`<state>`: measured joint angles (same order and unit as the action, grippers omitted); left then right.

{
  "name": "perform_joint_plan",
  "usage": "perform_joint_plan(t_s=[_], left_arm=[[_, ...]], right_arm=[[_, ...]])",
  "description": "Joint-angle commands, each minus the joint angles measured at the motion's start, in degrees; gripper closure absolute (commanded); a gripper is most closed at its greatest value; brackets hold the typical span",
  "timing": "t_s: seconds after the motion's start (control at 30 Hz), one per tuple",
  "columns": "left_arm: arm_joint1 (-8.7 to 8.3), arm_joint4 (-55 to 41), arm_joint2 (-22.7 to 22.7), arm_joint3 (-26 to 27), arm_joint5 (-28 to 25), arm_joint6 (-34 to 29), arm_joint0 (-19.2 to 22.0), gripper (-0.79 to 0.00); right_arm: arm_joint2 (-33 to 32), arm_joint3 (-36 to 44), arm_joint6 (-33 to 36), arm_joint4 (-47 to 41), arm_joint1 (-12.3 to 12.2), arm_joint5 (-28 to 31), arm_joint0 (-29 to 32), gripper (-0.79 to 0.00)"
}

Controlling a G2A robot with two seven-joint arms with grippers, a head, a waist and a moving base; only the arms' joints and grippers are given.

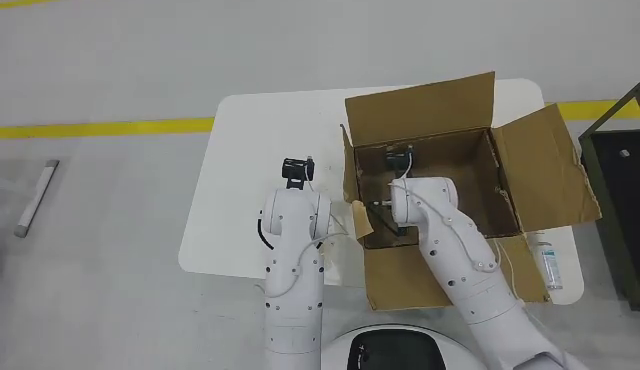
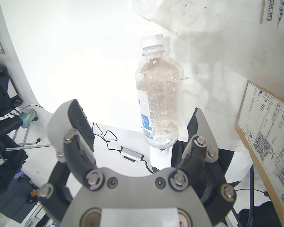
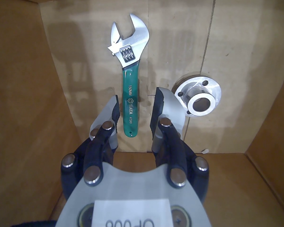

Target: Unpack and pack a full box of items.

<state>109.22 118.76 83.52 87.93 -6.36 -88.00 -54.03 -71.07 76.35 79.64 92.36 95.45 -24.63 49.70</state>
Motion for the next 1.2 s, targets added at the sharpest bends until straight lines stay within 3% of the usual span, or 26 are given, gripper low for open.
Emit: perform_joint_plan(t_s=[0.0, 0.57, 0.8, 1.0, 1.17], left_arm=[[0.00, 0.0, 0.0, 0.0, 0.0, 0.0, 0.0, -0.785], [0.00, 0.0, 0.0, 0.0, 0.0, 0.0, 0.0, -0.785], [0.00, 0.0, 0.0, 0.0, 0.0, 0.0, 0.0, -0.785], [0.00, 0.0, 0.0, 0.0, 0.0, 0.0, 0.0, -0.785], [0.00, 0.0, 0.0, 0.0, 0.0, 0.0, 0.0, -0.785]], right_arm=[[0.3, -0.7, -0.3, 0.4, 0.3, -0.3, -0.2, -0.317], [0.9, -4.7, -1.4, 2.3, 1.4, -1.4, -1.3, -0.302], [0.6, -6.0, -2.0, 2.2, 1.6, -1.3, -1.5, -0.222], [0.4, -6.8, -2.4, 2.2, 1.8, -1.1, -1.6, -0.222], [0.2, -7.4, -2.5, 2.0, 1.9, -1.0, -1.7, -0.160]])
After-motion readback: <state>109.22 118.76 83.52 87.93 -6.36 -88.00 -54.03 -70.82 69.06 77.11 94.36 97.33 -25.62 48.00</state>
